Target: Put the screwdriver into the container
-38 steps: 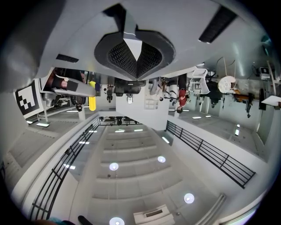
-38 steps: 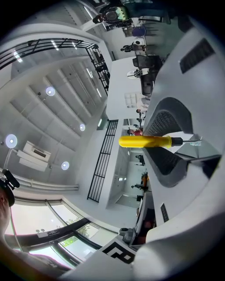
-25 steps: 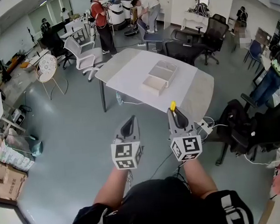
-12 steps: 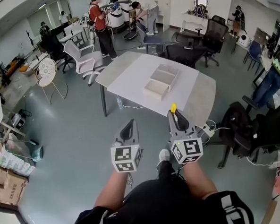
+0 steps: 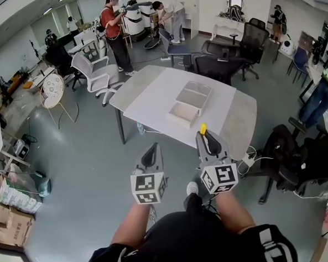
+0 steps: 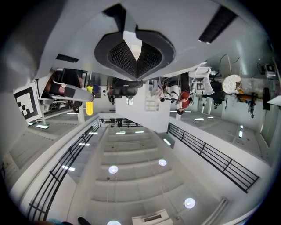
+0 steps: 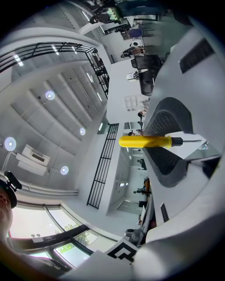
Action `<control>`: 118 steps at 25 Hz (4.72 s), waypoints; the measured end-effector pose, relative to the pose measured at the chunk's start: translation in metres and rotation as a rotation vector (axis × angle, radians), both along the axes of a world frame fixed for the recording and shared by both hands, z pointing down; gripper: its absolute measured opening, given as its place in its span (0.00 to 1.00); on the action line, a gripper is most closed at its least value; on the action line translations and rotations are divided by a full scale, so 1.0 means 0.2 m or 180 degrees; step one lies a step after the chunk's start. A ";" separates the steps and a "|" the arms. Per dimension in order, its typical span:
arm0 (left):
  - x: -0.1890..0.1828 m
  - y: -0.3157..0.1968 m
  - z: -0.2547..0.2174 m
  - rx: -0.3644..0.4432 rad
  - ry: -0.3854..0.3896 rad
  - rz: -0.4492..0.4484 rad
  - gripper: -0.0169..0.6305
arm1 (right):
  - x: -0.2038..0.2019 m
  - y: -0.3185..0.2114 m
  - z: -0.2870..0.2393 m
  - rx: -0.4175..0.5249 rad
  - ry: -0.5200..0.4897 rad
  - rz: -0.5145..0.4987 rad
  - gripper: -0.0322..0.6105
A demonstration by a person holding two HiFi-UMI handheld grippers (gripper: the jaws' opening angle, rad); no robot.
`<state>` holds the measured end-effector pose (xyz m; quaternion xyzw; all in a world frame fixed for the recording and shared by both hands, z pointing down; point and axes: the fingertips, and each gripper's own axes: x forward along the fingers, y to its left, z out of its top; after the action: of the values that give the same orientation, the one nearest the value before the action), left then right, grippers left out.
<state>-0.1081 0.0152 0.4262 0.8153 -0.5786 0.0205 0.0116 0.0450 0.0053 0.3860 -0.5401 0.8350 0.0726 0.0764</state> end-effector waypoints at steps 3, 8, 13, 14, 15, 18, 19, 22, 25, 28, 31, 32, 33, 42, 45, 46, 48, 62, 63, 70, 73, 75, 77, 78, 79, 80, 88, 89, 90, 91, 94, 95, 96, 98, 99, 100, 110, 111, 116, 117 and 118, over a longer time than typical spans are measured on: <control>0.03 -0.16 0.02 -0.0027 -0.0043 0.0018 0.05 | 0.03 -0.17 0.01 -0.0027 -0.0038 -0.0002 0.16; 0.09 -0.47 0.01 -0.0057 -0.0069 -0.0005 0.05 | 0.07 -0.48 0.02 -0.0081 -0.0011 -0.0063 0.16; 0.13 -0.79 -0.05 -0.0070 -0.0016 -0.0079 0.05 | 0.12 -0.79 -0.01 -0.0138 -0.0021 -0.0156 0.16; 0.14 -0.85 -0.07 -0.0071 -0.0013 -0.0091 0.05 | 0.13 -0.86 -0.02 -0.0154 -0.0019 -0.0170 0.16; 0.15 -0.92 -0.08 -0.0077 -0.0011 -0.0101 0.05 | 0.14 -0.92 -0.02 -0.0168 -0.0011 -0.0184 0.16; 0.22 -1.11 -0.09 -0.0090 -0.0017 -0.0111 0.05 | 0.18 -1.11 -0.02 -0.0203 0.0022 -0.0229 0.16; 0.24 -1.17 -0.09 -0.0091 -0.0025 -0.0111 0.05 | 0.20 -1.17 -0.01 -0.0213 0.0027 -0.0247 0.16; 0.31 -1.34 -0.10 -0.0087 -0.0041 -0.0130 0.05 | 0.25 -1.35 -0.01 -0.0242 0.0017 -0.0305 0.16; 0.36 -1.49 -0.12 -0.0072 -0.0058 -0.0151 0.05 | 0.27 -1.50 -0.01 -0.0272 0.0007 -0.0354 0.16; 0.41 -1.61 -0.10 -0.0092 -0.0094 -0.0173 0.05 | 0.30 -1.63 0.03 -0.0318 0.0022 -0.0414 0.16; 0.45 -1.69 -0.07 -0.0161 -0.0141 -0.0175 0.05 | 0.32 -1.73 0.08 -0.0383 0.0028 -0.0457 0.16; 0.46 -1.72 -0.06 -0.0170 -0.0146 -0.0175 0.05 | 0.32 -1.76 0.09 -0.0404 0.0027 -0.0467 0.16; 0.46 -1.75 -0.06 -0.0174 -0.0149 -0.0177 0.05 | 0.32 -1.78 0.10 -0.0421 0.0030 -0.0478 0.16; 0.43 -1.97 -0.03 -0.0194 -0.0148 -0.0067 0.05 | 0.25 -1.97 0.20 -0.0543 0.0122 -0.0456 0.16; 0.41 -2.05 -0.01 -0.0185 -0.0147 0.0027 0.05 | 0.22 -2.02 0.23 -0.0581 0.0133 -0.0392 0.16; 0.40 -2.07 -0.01 -0.0190 -0.0140 0.0061 0.05 | 0.21 -2.03 0.24 -0.0604 0.0137 -0.0365 0.16; 0.37 -2.12 0.00 -0.0205 -0.0120 0.0114 0.05 | 0.19 -2.06 0.26 -0.0632 0.0153 -0.0327 0.16; 0.15 -2.31 0.09 -0.0375 -0.0061 0.0342 0.05 | -0.10 -2.12 0.64 -0.1046 0.0628 -0.0497 0.16; 0.14 -2.31 0.10 -0.0393 -0.0053 0.0338 0.05 | -0.11 -2.12 0.68 -0.1090 0.0630 -0.0532 0.16; 0.08 -2.36 0.14 -0.0465 0.0012 0.0311 0.05 | -0.16 -2.13 1.00 -0.1464 0.0909 -0.0781 0.16; 0.04 -2.37 0.14 -0.0470 0.0016 0.0323 0.05 | -0.19 -2.13 1.12 -0.1640 0.1009 -0.0825 0.16; 0.03 -2.37 0.15 -0.0478 0.0018 0.0314 0.05 | -0.19 -2.14 1.17 -0.1734 0.1008 -0.0822 0.16; 0.02 -2.37 0.16 -0.0486 0.0003 0.0306 0.05 | -0.18 -2.15 1.21 -0.1795 0.1022 -0.0820 0.16; 0.02 -2.36 0.16 -0.0491 -0.0004 0.0297 0.05 | -0.18 -2.15 1.23 -0.1813 0.1047 -0.0829 0.16; 0.01 -2.36 0.16 -0.0496 -0.0007 0.0285 0.05 | -0.19 -2.15 1.25 -0.1828 0.1083 -0.0848 0.16; 0.00 -2.35 0.16 -0.0498 -0.0009 0.0272 0.05 | -0.19 -2.14 1.27 -0.1842 0.1126 -0.0875 0.16; -0.07 -2.32 0.17 -0.0516 -0.0039 0.0137 0.05 | -0.23 -2.12 1.45 -0.2155 0.1522 -0.1108 0.16; -0.09 -2.32 0.18 -0.0517 -0.0038 0.0116 0.05 | -0.24 -2.12 1.47 -0.2188 0.1569 -0.1138 0.16; -0.11 -2.31 0.18 -0.0518 -0.0034 0.0097 0.05 | -0.25 -2.11 1.49 -0.2218 0.1630 -0.1176 0.16; -0.12 -2.31 0.18 -0.0519 -0.0029 0.0078 0.05 | -0.26 -2.10 1.51 -0.2257 0.1700 -0.1221 0.16; -0.15 -2.30 0.18 -0.0514 -0.0013 0.0033 0.05 | -0.29 -2.06 1.57 -0.2389 0.1908 -0.1351 0.16; -0.16 -2.30 0.18 -0.0512 -0.0011 0.0023 0.05 | -0.30 -2.05 1.60 -0.2437 0.1972 -0.1386 0.16; -0.16 -2.30 0.18 -0.0510 -0.0011 0.0018 0.05 | -0.30 -2.04 1.62 -0.2490 0.2034 -0.1420 0.16; -0.16 -2.29 0.18 -0.0511 -0.0016 0.0014 0.05 | -0.31 -2.02 1.67 -0.2609 0.2156 -0.1487 0.16; -0.16 -2.29 0.18 -0.0517 -0.0019 0.0014 0.05 | -0.31 -2.02 1.69 -0.2664 0.2210 -0.1513 0.16; -0.16 -2.29 0.18 -0.0523 -0.0023 0.0015 0.05 | -0.32 -2.02 1.71 -0.2713 0.2254 -0.1529 0.16; -0.19 -2.28 0.19 -0.0553 -0.0048 -0.0015 0.05 | -0.29 -2.05 1.88 -0.3297 0.2509 -0.1592 0.16; -0.19 -2.28 0.19 -0.0547 -0.0050 -0.0022 0.05 | -0.28 -2.05 1.90 -0.3351 0.2553 -0.1566 0.16; -0.22 -2.27 0.19 -0.0544 -0.0056 -0.0068 0.05 | -0.25 -2.04 1.96 -0.3657 0.2644 -0.1477 0.16; -0.23 -2.27 0.19 -0.0545 -0.0060 -0.0078 0.05 | -0.29 -2.04 1.95 -0.3653 0.2527 -0.1562 0.16; -0.23 -2.27 0.20 -0.0549 -0.0064 -0.0091 0.05 | -0.33 -2.03 1.95 -0.3702 0.2376 -0.1654 0.18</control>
<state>-0.1548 -0.4391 0.4652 0.8027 -0.5863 0.0782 0.0764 -0.0207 -0.4002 0.7761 -0.2175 0.8101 -0.2233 -0.4966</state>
